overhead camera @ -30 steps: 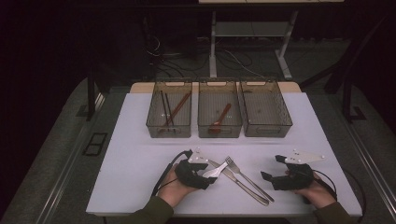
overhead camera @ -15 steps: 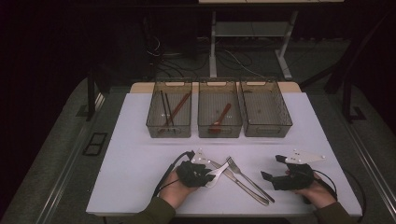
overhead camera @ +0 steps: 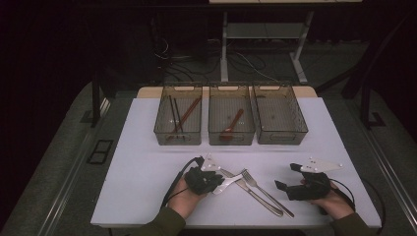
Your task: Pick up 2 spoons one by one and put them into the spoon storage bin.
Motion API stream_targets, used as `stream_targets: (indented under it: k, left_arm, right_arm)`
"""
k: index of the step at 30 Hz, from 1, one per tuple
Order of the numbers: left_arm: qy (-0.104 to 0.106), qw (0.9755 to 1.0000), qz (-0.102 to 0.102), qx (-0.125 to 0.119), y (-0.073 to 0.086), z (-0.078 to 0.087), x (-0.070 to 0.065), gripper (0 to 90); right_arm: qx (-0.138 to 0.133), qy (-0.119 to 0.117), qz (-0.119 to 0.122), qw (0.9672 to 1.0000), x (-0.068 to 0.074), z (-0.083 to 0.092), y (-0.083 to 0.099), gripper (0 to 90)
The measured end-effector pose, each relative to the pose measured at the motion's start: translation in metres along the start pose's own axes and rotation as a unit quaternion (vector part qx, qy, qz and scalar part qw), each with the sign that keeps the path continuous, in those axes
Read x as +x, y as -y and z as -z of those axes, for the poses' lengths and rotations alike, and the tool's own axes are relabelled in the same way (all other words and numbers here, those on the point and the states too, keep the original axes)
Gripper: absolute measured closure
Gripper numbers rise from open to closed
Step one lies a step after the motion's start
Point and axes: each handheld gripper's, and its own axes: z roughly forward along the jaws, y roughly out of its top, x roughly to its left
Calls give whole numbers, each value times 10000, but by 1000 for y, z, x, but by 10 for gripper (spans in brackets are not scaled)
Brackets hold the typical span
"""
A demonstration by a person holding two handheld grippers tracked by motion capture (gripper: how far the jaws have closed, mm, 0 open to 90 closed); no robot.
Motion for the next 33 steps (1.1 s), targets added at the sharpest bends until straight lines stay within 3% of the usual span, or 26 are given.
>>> stream_targets:
  k: [11,24,33]
  left_arm:
    - [-169,9998,11,-132,3,12,13,835]
    - [4,9989,57,-466,1,33,28,836]
    - [145,9982,-121,-576,-15,37,32,837]
  right_arm:
    - [-16,-3,-14,10000,-1,1,0,142]
    - [-18,-15,-9,10000,1,0,0,142]
    - [-46,-25,-43,10000,1,2,0,142]
